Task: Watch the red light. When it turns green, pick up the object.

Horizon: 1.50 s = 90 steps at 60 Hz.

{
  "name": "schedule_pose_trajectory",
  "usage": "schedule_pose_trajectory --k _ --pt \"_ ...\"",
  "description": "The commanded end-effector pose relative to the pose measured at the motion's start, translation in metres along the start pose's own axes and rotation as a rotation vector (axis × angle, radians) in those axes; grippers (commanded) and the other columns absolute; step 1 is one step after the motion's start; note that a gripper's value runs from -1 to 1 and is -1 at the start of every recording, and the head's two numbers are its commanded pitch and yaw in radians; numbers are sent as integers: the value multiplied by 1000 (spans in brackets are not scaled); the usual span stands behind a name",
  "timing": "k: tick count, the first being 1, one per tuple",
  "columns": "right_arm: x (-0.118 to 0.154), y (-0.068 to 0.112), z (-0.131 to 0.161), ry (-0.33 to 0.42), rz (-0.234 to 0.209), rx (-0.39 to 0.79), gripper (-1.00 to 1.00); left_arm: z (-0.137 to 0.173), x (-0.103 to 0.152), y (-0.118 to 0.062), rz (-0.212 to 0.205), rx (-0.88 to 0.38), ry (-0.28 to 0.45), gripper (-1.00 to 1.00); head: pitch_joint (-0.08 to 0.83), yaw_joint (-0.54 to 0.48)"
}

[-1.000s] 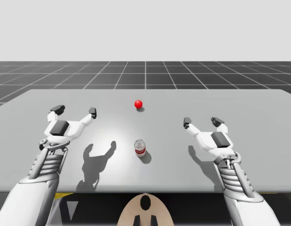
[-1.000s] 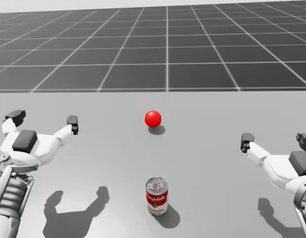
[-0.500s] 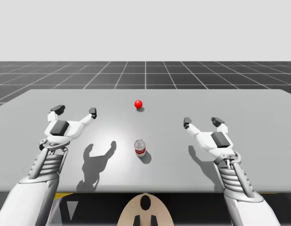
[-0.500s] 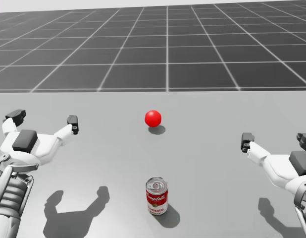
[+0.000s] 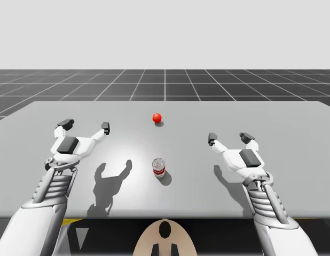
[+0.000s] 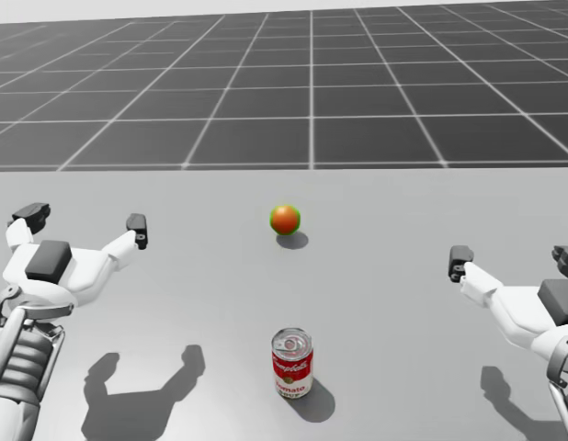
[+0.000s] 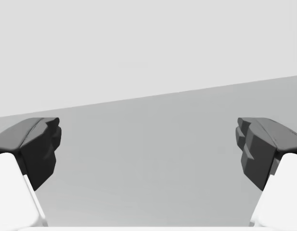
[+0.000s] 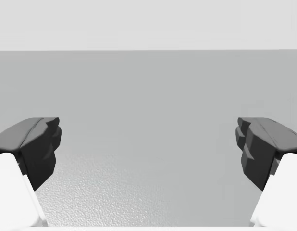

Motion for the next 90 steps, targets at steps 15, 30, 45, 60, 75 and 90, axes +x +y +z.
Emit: schedule_pose_trajectory --k 15,30,45,60,75,90 --pt "-1 2 0 3 -6 -1 -1000 0 0 0 1 -2 0 -1000 471 67" --pt "-3 3 0 7 -2 -1 -1000 1 0 0 0 -5 -1 -1000 625 68" --pt "-4 4 0 10 2 1 -1000 2 4 -1 7 -16 -10 -1000 734 46" --pt "-5 4 -2 12 15 -5 -1000 15 20 -8 70 -72 19 -1000 722 56" --pt "-8 3 -3 21 18 -10 -1000 66 33 -3 168 -407 111 -1000 717 37" --pt "-12 4 -5 28 22 -10 -1000 122 -1 -38 192 -542 192 -1000 717 52"
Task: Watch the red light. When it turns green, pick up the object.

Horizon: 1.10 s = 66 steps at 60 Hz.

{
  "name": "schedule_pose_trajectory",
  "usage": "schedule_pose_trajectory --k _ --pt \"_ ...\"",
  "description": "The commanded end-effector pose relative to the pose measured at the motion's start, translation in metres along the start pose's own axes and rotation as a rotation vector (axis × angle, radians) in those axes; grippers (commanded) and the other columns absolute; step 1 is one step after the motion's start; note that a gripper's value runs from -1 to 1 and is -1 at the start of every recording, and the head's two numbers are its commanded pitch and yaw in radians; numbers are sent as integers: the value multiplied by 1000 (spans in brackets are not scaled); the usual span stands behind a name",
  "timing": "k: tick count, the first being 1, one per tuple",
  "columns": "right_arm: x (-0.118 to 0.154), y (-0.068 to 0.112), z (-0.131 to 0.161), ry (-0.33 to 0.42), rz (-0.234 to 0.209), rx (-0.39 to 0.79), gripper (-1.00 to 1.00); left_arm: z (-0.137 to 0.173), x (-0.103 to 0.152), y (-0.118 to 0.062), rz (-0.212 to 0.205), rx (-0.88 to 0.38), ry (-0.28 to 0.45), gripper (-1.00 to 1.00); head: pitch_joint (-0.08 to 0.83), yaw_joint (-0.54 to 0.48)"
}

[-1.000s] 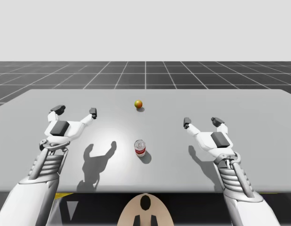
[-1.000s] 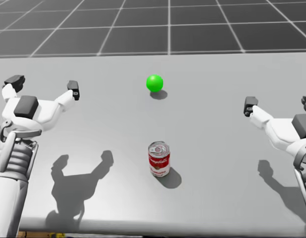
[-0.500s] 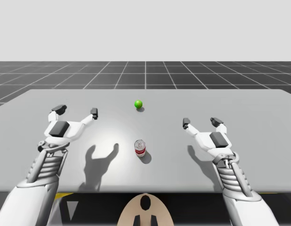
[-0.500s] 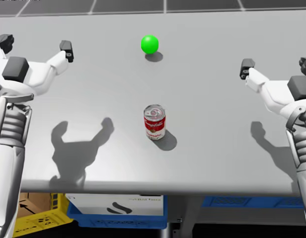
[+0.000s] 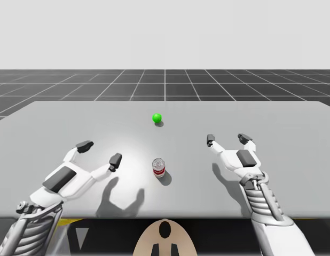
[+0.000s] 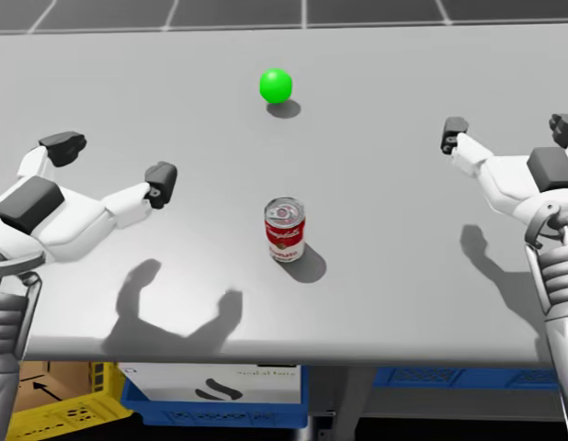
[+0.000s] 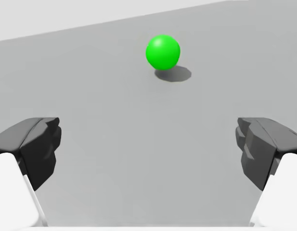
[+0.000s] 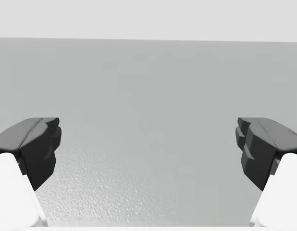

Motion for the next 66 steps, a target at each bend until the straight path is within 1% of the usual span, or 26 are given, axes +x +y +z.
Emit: schedule_pose_trajectory --k 1,3,5,7,10,11,12,15,18,19,28,29,31,32,37,41,45,46,49,50,58,66 --pt "-3 2 -1 6 -5 1 -1000 21 -30 -33 41 -104 60 -1000 717 53" --pt "-3 2 -1 5 -5 1 -1000 22 -34 -37 41 -113 60 -1000 716 53" --pt "-3 2 -1 4 -6 1 -1000 23 -41 -44 50 -132 77 -1000 716 53" --pt "-3 2 -1 4 -6 1 -1000 23 -46 -50 47 -148 85 -1000 715 52" --pt "-2 2 -1 4 -6 1 -1000 21 -53 -57 70 -169 109 -1000 713 51" --pt "-2 2 -1 3 -7 2 -1000 20 -57 -61 61 -180 110 -1000 713 51" --pt "-2 2 -1 3 -7 2 -1000 18 -61 -64 62 -190 114 -1000 712 51" --pt "-2 2 -1 2 -7 2 -1000 12 -70 -70 62 -212 108 -1000 711 49" --pt "-2 2 -1 2 -7 2 -1000 8 -75 -74 82 -210 96 -1000 711 47" --pt "-1 2 -1 1 -4 2 -1000 2 -78 -77 93 -213 101 -1000 711 46" --pt "-1 2 -1 1 7 -2 -1000 -19 -89 -89 95 -273 170 -1000 711 40" --pt "-2 2 -1 1 8 -2 -1000 -24 -91 -92 100 -287 190 -1000 710 40" --pt "-2 2 -1 2 9 -3 -1000 -27 -93 -95 99 -293 197 -1000 710 40" --pt "-2 2 -1 2 9 -2 -1000 -31 -95 -99 98 -297 209 -1000 709 40" --pt "-2 2 -1 1 8 -2 -1000 -41 -98 -109 99 -305 229 -1000 709 39" --pt "-1 2 0 1 9 -2 -1000 -50 -96 -116 93 -309 231 -1000 707 38" --pt "-1 2 0 1 9 0 -1000 -59 -93 -124 97 -320 243 -1000 706 37" --pt "-1 2 0 1 9 0 -1000 -64 -92 -128 90 -322 244 -1000 704 37" --pt "-1 2 0 0 9 0 -1000 -68 -91 -132 87 -325 249 -1000 703 36" --pt "-1 1 0 0 8 -1 -1000 -73 -90 -136 82 -330 249 -1000 702 35" --pt "0 1 0 -1 3 0 -1000 -89 -84 -151 75 -343 243 -1000 700 29" --pt "1 1 1 -2 1 1 -1000 -103 -80 -161 90 -346 247 -1000 699 24"
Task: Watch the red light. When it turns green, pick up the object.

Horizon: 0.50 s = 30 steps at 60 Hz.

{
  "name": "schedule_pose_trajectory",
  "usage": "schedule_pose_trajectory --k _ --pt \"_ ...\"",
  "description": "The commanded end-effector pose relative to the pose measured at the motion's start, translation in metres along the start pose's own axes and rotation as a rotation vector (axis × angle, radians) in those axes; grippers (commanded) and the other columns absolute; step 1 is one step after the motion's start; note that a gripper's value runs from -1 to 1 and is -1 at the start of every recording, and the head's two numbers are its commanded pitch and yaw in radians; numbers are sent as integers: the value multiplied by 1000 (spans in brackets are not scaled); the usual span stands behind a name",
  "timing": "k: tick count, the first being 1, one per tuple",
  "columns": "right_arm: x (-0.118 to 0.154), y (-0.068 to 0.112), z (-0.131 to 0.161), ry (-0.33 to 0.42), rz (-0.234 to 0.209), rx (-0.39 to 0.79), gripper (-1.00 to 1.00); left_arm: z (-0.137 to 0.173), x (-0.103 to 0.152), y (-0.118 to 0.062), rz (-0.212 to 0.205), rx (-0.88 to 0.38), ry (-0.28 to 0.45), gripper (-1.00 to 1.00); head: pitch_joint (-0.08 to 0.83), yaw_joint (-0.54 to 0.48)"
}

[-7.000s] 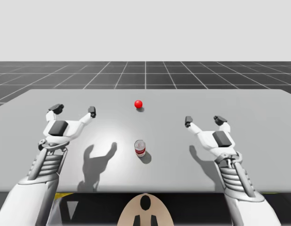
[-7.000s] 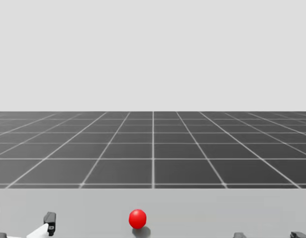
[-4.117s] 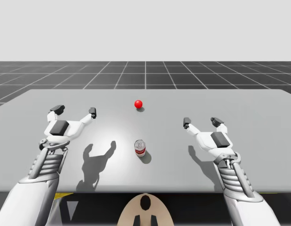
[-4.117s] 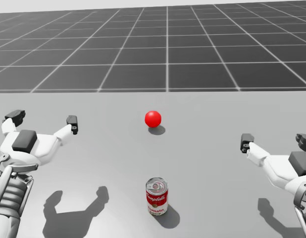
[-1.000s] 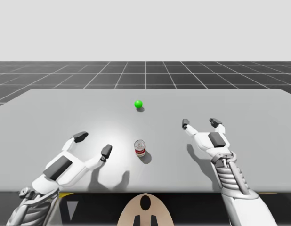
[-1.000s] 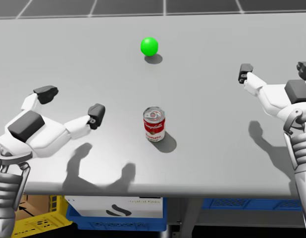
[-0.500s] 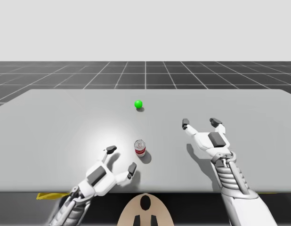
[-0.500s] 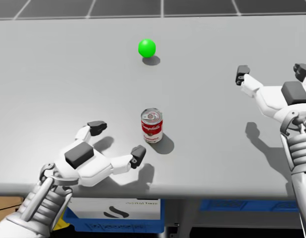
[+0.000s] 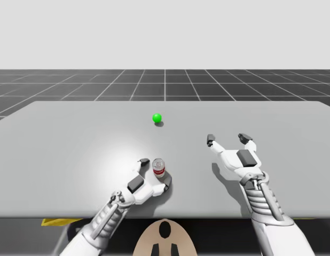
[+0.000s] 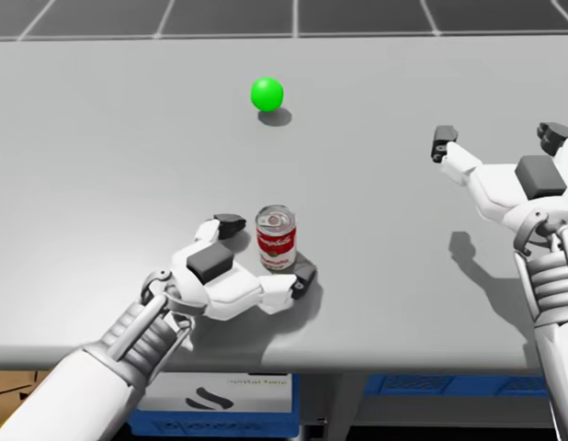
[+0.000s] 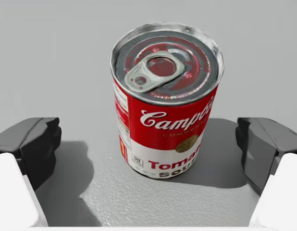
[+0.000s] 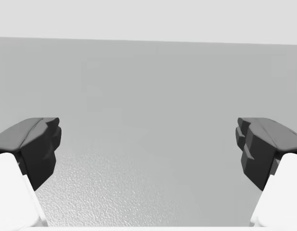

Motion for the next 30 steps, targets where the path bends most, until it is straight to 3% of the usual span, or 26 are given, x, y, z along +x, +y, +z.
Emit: schedule_pose_trajectory --k 1,17,18,19,20,21,23,30 --pt "0 1 1 0 -10 2 -1000 -35 17 -33 102 -44 -51 -1000 698 23" --pt "1 1 1 -1 -13 4 -1000 -43 14 -39 108 -52 -48 -1000 698 22" --pt "1 1 1 -1 -14 4 -1000 -43 13 -39 109 -55 -45 -913 698 22" --pt "1 1 1 -1 -14 4 -1000 -42 13 -39 109 -55 -45 -362 697 22" --pt "1 1 1 -1 -14 4 -1000 -42 13 -39 109 -53 -46 -60 697 22" --pt "1 1 1 -1 -15 4 -1000 -40 13 -39 106 -56 -52 771 697 22" --pt "1 1 1 0 -14 4 -1000 -38 13 -40 108 -56 -52 937 696 24" --pt "1 1 1 0 -14 5 -1000 -33 14 -43 103 -64 -57 985 693 25"
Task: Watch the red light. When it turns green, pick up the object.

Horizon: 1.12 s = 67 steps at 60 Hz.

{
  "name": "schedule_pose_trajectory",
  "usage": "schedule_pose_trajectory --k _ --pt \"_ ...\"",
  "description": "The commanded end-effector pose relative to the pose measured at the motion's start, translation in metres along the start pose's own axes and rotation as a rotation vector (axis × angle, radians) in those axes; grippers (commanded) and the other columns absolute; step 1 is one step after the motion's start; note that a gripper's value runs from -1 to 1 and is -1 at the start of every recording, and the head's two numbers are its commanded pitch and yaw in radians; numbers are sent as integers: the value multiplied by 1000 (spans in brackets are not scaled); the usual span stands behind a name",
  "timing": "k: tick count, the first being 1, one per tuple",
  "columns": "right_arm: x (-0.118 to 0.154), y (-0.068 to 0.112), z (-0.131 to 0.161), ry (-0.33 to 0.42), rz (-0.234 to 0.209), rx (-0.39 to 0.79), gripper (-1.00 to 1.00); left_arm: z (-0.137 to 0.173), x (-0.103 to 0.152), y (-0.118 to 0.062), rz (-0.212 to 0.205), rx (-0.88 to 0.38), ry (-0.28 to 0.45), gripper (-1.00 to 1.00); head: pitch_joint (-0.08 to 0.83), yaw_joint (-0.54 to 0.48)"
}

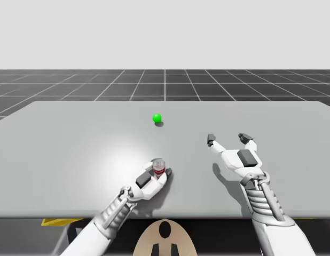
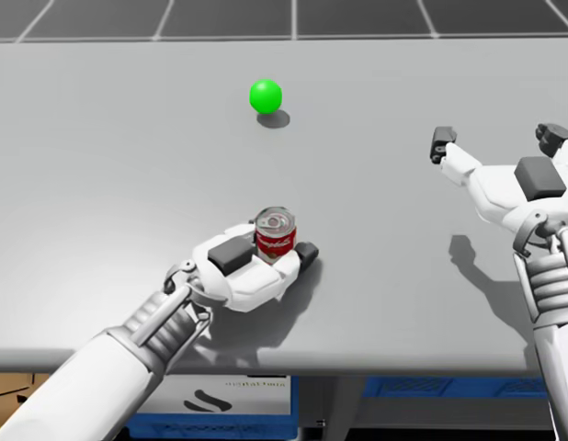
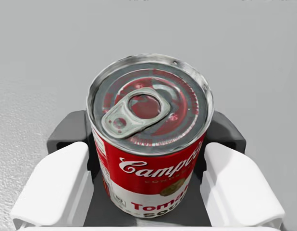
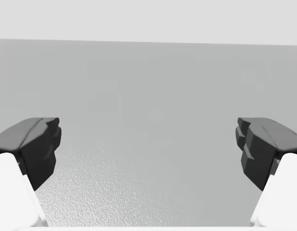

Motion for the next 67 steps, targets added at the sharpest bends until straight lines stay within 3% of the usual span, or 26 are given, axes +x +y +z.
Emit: schedule_pose_trajectory --k 1,10,20,34,42,49,56,62,67 --pt "-1 2 0 3 -9 2 -1000 -9 6 -34 81 -65 -54 993 692 24" --pt "-1 2 0 1 -10 1 -1000 -7 7 -36 72 -72 -59 987 647 28" --pt "-1 2 0 4 -10 0 -1000 -7 6 -35 59 -72 -62 986 486 28" --pt "-2 2 1 4 -12 0 -1000 5 24 -28 -1 -75 -80 1000 343 14" --pt "-2 1 0 6 -13 -3 -1000 22 58 -22 -47 -89 -97 1000 329 6" --pt "-2 0 0 7 -15 -2 -1000 47 104 -15 -100 -86 -119 991 322 7" --pt "-2 0 -1 7 -15 -1 -1000 69 140 -10 -189 -67 -130 943 316 6" --pt "-1 0 -1 4 -17 0 -1000 82 165 -7 -217 -42 -157 924 311 6" --pt "-1 -1 0 16 -22 11 -1000 96 191 -4 -226 -23 -220 936 305 7"
